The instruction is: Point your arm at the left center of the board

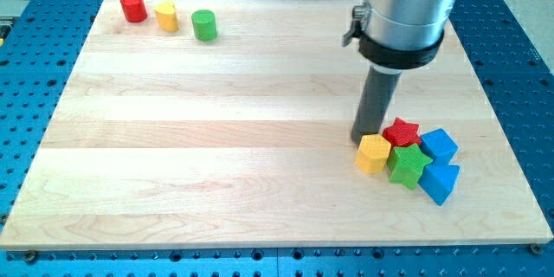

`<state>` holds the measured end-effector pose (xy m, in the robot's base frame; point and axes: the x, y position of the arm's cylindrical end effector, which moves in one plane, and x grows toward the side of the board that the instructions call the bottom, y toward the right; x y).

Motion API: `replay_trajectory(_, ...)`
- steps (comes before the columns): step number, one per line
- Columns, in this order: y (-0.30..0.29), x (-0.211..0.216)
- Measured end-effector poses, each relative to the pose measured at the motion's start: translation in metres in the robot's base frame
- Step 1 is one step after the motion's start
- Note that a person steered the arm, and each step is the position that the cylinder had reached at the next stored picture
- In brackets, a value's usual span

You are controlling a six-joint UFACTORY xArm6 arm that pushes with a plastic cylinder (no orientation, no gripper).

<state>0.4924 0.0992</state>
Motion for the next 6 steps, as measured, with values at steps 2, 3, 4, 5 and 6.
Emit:
replay_trajectory(2,-0.257,-0.027)
replay_trajectory(3,-0.306,-0.051)
replay_trajectory(4,-0.307,-0.051)
replay_trajectory(5,-0.308,-0.051)
replay_trajectory(6,-0.333,-0.062)
